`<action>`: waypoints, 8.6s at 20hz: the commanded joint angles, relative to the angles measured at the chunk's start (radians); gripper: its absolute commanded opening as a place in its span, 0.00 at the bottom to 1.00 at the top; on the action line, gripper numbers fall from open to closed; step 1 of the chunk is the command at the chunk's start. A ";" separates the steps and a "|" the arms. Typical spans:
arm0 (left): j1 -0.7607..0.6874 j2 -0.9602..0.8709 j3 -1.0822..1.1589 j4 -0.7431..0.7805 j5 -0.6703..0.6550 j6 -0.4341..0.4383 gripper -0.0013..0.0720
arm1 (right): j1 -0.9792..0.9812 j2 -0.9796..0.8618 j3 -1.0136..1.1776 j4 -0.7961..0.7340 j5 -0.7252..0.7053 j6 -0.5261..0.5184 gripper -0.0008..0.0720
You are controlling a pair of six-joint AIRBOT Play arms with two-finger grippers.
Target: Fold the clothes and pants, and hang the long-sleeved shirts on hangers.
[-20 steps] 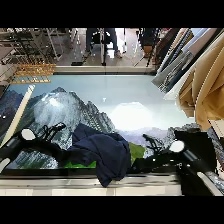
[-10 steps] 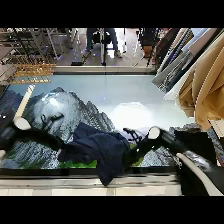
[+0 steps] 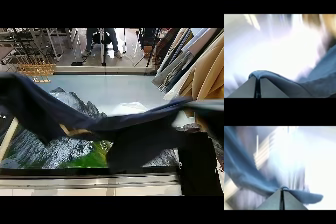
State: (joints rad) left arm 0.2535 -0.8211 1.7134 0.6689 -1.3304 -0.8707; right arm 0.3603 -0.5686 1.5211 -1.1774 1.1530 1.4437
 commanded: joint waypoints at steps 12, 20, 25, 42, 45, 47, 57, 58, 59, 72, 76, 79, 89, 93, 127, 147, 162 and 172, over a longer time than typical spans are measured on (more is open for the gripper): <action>0.042 -0.276 0.192 0.034 0.143 -0.050 0.03 | -0.037 -0.410 0.179 -0.344 -0.183 -0.072 0.03; -0.013 -0.899 0.193 0.064 0.340 -0.069 0.03 | -0.214 -1.110 0.166 -0.315 -0.655 0.068 0.03; -0.014 -0.904 0.193 0.093 0.400 -0.137 0.68 | -0.303 -1.183 0.259 -0.283 -0.672 0.168 0.65; 0.066 -0.504 -0.918 0.186 -0.027 -0.170 0.43 | -0.636 -0.685 -0.684 0.146 0.354 -0.286 0.72; 0.065 -0.505 -0.982 0.186 0.044 -0.133 0.43 | -0.625 -0.685 -0.771 0.145 0.298 -0.287 0.72; 0.061 -0.504 -0.982 0.187 0.086 -0.130 0.44 | -0.625 -0.685 -0.810 0.136 0.282 -0.287 0.72; -0.138 -0.504 -0.982 0.185 0.311 -0.136 0.18 | -0.464 -0.722 -0.941 0.208 0.103 -0.320 0.67; -0.146 -0.504 -0.982 0.186 0.326 -0.135 0.03 | -0.438 -0.743 -0.941 0.213 0.098 -0.320 0.55; -0.148 -0.504 -0.980 0.185 0.330 -0.136 0.03 | -0.415 -0.757 -0.941 0.214 0.084 -0.320 0.37; -0.417 -0.488 -0.143 0.092 0.086 -0.229 0.03 | -0.377 -0.406 -0.526 0.079 0.006 -0.197 0.03; -0.643 -0.687 -0.144 0.306 0.071 -0.362 0.65 | -0.378 -0.424 -0.521 0.054 -0.016 -0.127 0.03; -0.673 -0.827 -0.144 0.554 -0.095 -0.520 0.69 | -0.378 -0.429 -0.521 0.026 -0.016 -0.124 0.03; -0.433 -0.780 -0.417 0.348 0.037 -0.454 0.69 | -0.378 -0.478 -0.523 -0.052 -0.040 -0.124 0.03; -0.418 -0.793 -0.507 0.346 0.195 -0.405 0.69 | -0.378 -0.499 -0.523 -0.041 -0.048 -0.125 0.03; -0.175 -0.213 -0.929 0.327 -0.025 -0.322 0.54 | -0.377 -0.502 -0.523 -0.016 0.060 -0.118 0.03; -0.154 -0.570 -0.927 -0.083 0.616 -0.153 0.61 | -0.377 -0.502 -0.523 -0.011 0.013 -0.118 0.04; -0.158 -0.570 -0.938 0.080 0.365 -0.078 0.50 | -0.377 -0.502 -0.523 -0.012 0.033 -0.118 0.04; -0.174 -0.570 -0.945 0.190 0.118 -0.029 0.51 | -0.377 -0.502 -0.523 -0.004 0.031 -0.118 0.04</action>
State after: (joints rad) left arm 0.0906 -1.3903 0.7689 0.8181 -1.1412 -0.9043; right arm -0.0177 -1.0698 0.9977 -1.1889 1.1858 1.3254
